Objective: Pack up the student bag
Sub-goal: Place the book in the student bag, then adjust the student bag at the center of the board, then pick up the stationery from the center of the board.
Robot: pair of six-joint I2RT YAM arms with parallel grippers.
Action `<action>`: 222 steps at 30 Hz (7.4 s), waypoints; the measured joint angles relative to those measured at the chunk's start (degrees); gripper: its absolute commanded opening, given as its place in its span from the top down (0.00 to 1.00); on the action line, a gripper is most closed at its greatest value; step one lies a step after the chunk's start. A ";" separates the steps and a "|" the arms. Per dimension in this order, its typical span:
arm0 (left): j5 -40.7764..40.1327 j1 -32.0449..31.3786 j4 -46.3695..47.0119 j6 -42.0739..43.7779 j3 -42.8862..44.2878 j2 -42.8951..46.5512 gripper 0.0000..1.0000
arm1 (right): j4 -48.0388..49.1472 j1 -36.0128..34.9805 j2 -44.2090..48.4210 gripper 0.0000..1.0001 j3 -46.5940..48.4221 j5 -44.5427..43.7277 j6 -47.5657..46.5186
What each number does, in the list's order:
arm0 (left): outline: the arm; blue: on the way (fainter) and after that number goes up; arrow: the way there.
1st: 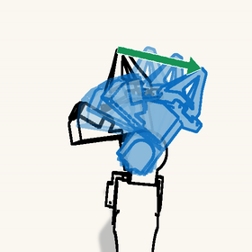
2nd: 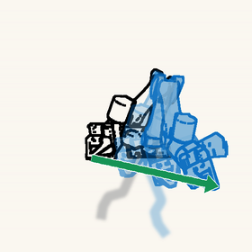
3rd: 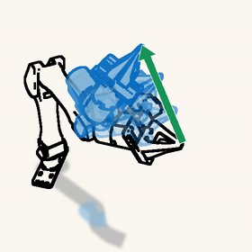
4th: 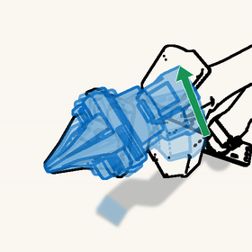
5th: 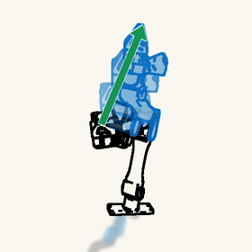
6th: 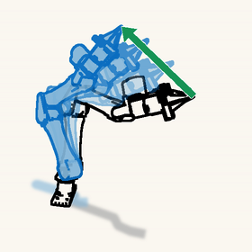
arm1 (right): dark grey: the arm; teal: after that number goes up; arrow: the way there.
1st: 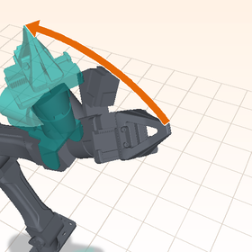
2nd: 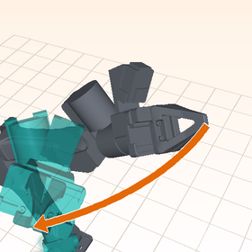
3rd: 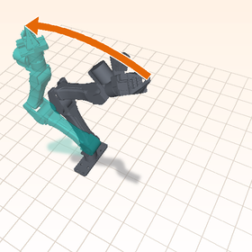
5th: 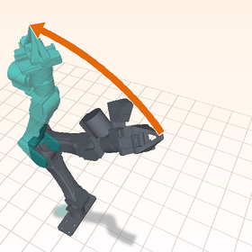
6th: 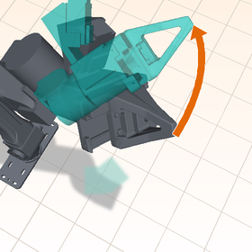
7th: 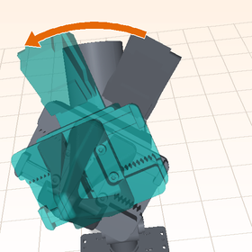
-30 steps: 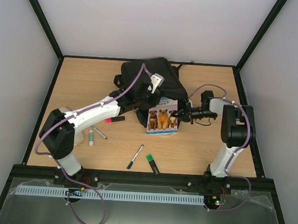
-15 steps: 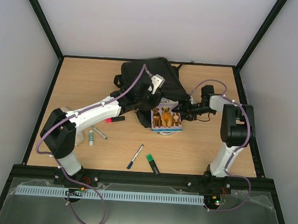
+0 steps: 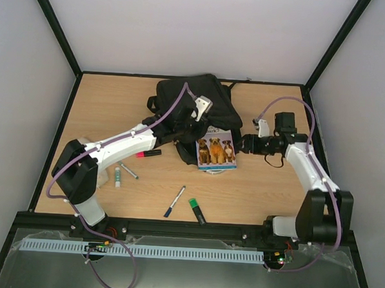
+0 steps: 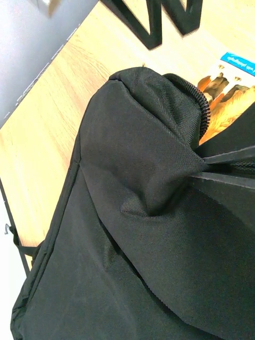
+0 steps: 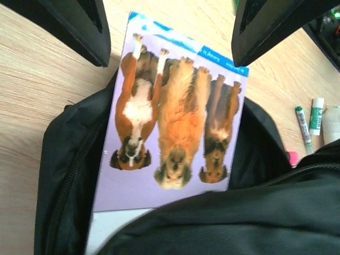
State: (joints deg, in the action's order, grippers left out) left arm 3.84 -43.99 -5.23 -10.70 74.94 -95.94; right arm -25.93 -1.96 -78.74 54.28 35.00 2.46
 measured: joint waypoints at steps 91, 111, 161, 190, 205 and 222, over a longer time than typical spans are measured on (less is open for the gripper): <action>9.05 2.93 -7.61 3.72 -6.01 8.79 0.98 | 28.83 -36.24 -6.71 0.98 -13.88 -37.83 -48.28; 9.62 3.30 -7.58 3.41 -6.03 8.79 0.98 | 52.00 -37.07 -17.92 0.94 -13.42 -56.17 -47.69; 6.51 -0.46 -15.02 5.27 -5.77 1.22 0.36 | 19.80 -23.93 25.31 0.56 -16.28 -32.26 -20.04; 0.61 24.02 -7.17 -19.39 10.03 -21.97 0.28 | 18.51 -23.93 24.37 0.48 -16.59 -31.17 -21.11; 5.09 18.62 -10.80 -17.81 26.29 -31.74 0.31 | 18.14 -23.93 24.37 0.48 -16.98 -31.21 -21.99; -11.47 22.01 -18.84 -15.87 0.31 9.35 0.23 | 18.05 -23.93 25.83 0.47 -17.27 -31.21 -22.60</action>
State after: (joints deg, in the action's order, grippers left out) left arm -7.64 -21.98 -24.08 -26.57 75.24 -86.59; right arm -7.88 -25.89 -52.90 37.01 3.79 -20.14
